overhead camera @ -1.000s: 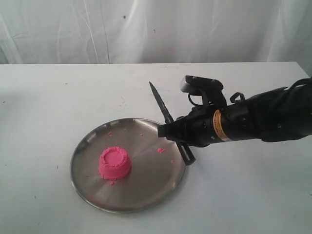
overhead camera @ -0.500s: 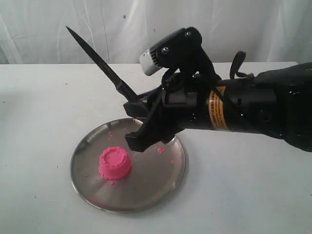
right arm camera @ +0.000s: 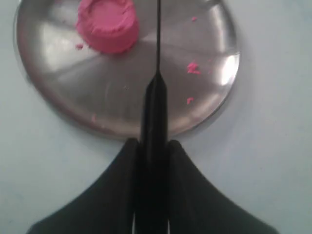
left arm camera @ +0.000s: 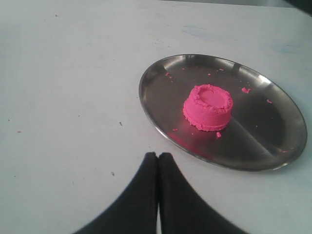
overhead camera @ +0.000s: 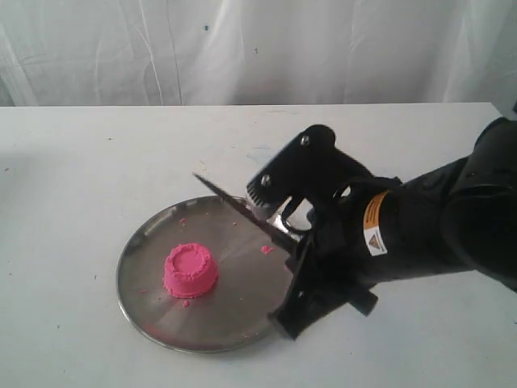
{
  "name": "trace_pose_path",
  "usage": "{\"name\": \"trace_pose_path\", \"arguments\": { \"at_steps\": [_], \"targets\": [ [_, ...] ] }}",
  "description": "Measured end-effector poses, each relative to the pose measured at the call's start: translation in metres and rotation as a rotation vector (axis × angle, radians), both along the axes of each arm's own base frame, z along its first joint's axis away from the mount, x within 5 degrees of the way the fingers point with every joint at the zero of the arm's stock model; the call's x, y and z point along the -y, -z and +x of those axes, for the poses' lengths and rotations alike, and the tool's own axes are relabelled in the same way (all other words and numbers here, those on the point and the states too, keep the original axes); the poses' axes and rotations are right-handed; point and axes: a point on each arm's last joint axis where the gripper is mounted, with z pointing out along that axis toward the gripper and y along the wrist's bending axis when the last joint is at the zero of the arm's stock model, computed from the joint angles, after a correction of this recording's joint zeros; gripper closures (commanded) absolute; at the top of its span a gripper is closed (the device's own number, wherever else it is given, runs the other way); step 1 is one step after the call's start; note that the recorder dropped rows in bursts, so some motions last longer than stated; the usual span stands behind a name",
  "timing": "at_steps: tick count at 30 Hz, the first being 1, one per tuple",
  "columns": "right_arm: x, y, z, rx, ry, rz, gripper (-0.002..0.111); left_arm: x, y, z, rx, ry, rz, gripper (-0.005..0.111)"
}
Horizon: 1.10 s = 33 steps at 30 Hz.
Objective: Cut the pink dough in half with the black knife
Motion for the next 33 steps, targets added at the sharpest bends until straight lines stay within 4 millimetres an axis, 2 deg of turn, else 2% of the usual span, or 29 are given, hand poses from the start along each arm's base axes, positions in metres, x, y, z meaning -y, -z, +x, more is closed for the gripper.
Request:
{"name": "trace_pose_path", "arguments": {
  "at_steps": [5,9,12,15,19,22,29,33],
  "targets": [
    [-0.009,0.008,-0.018,-0.066,-0.082,-0.088,0.106,0.0,0.0,0.0,0.0,0.0,0.0,0.105],
    [-0.026,0.01,-0.02,-0.081,-0.127,-0.11,0.106,0.0,0.0,0.0,0.0,0.0,0.0,0.105],
    [-0.047,0.015,-0.01,-0.092,-0.123,-0.105,0.106,0.0,0.0,0.0,0.0,0.0,0.0,0.105],
    [-0.067,0.03,0.004,-0.106,-0.102,-0.109,0.106,0.0,0.0,0.0,0.0,0.0,0.0,0.105],
    [-0.081,0.049,0.019,-0.089,-0.081,-0.172,0.106,0.0,0.0,0.0,0.0,0.0,0.0,0.105],
    [-0.084,0.054,0.029,-0.04,-0.014,-0.178,0.106,0.0,0.0,0.0,0.0,0.0,0.0,0.105],
    [-0.087,0.066,0.032,-0.048,0.002,-0.191,0.106,0.0,0.0,0.0,0.0,0.0,0.0,0.105],
    [-0.087,0.065,0.032,-0.046,0.0,-0.188,0.106,-0.002,-0.006,0.002,0.081,-0.017,0.043,0.105]
  ]
}}
